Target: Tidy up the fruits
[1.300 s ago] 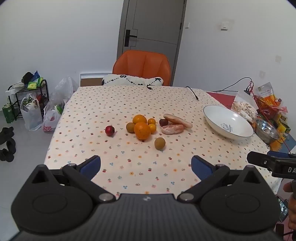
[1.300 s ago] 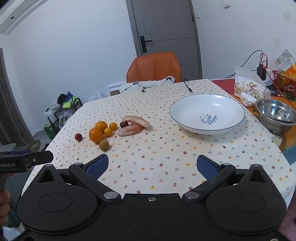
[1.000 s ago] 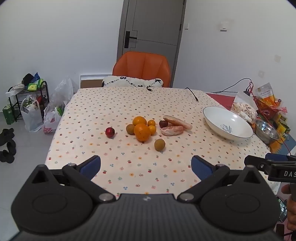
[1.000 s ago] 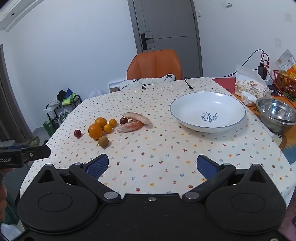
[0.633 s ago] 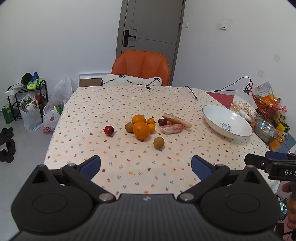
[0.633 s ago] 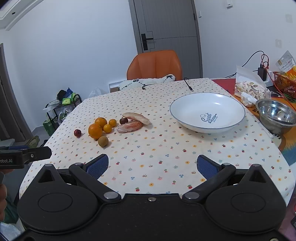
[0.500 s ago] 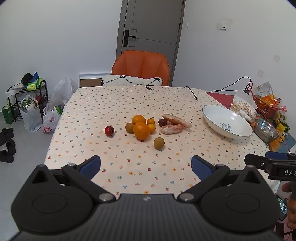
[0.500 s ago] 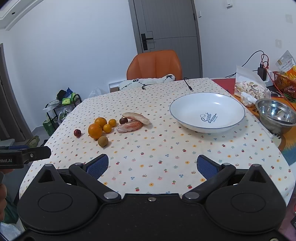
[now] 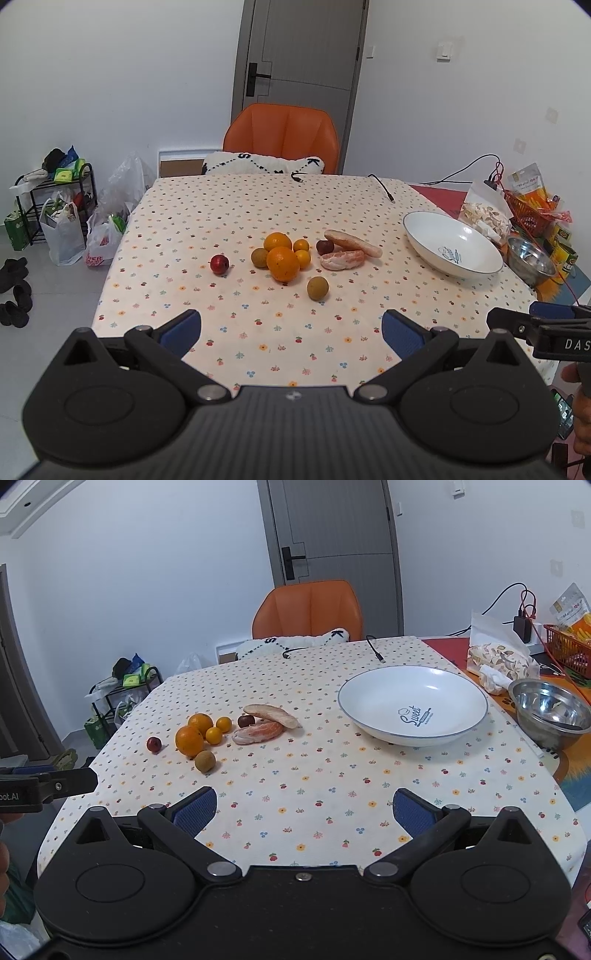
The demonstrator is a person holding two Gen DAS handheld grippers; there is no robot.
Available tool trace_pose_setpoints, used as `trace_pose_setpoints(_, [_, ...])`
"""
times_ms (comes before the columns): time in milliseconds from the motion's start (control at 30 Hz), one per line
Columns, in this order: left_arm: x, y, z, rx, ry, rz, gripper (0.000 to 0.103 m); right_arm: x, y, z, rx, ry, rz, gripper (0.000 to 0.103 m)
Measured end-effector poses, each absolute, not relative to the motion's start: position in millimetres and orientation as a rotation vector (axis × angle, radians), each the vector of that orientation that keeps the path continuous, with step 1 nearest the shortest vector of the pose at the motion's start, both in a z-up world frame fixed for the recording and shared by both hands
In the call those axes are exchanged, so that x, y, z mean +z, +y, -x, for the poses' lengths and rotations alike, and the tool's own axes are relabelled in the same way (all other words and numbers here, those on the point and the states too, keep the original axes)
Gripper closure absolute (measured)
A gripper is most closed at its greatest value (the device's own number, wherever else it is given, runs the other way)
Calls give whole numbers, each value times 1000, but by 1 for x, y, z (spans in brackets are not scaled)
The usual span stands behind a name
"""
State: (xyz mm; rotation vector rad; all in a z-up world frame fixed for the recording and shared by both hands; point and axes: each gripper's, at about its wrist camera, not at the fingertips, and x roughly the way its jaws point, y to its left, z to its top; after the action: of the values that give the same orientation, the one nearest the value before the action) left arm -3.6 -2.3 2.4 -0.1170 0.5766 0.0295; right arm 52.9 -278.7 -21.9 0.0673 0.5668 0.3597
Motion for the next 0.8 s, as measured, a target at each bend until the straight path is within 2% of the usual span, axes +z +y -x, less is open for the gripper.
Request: trace_pose_setpoints(800, [7,-1,6,22,576,106,0,-19,-279,-52,357,565,-63,0])
